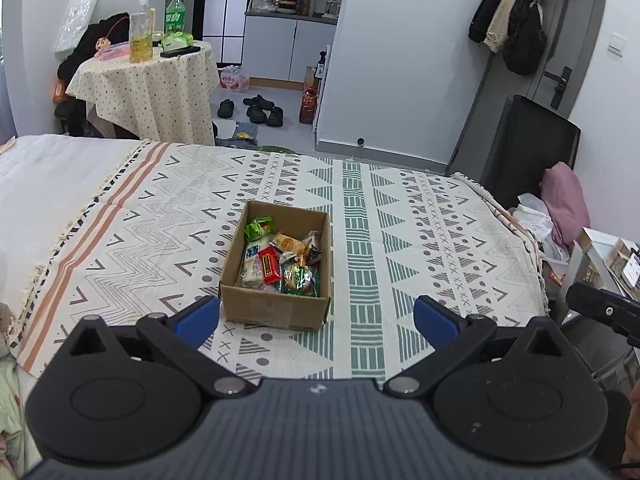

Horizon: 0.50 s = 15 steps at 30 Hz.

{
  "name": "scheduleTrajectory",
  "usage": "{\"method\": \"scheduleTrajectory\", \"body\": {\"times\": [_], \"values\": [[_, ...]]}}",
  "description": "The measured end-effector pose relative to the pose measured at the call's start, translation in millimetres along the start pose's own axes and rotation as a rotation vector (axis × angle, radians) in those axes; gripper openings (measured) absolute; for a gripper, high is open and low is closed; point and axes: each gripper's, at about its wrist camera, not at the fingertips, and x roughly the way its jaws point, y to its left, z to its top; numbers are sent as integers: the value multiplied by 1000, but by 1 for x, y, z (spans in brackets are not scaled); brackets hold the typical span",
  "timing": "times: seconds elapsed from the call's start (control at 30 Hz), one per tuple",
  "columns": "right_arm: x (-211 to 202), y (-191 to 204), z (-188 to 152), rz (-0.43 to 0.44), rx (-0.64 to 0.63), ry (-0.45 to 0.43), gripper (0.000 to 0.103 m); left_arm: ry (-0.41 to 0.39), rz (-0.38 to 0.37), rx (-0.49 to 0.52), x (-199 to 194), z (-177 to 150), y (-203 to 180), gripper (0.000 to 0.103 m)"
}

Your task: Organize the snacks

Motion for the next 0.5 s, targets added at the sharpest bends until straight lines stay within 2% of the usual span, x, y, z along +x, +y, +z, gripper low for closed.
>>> {"method": "scheduleTrajectory", "body": {"times": [0.5], "values": [[-55, 9, -22, -27, -47, -36, 103, -52, -40, 74, -52, -20, -10, 103]]}}
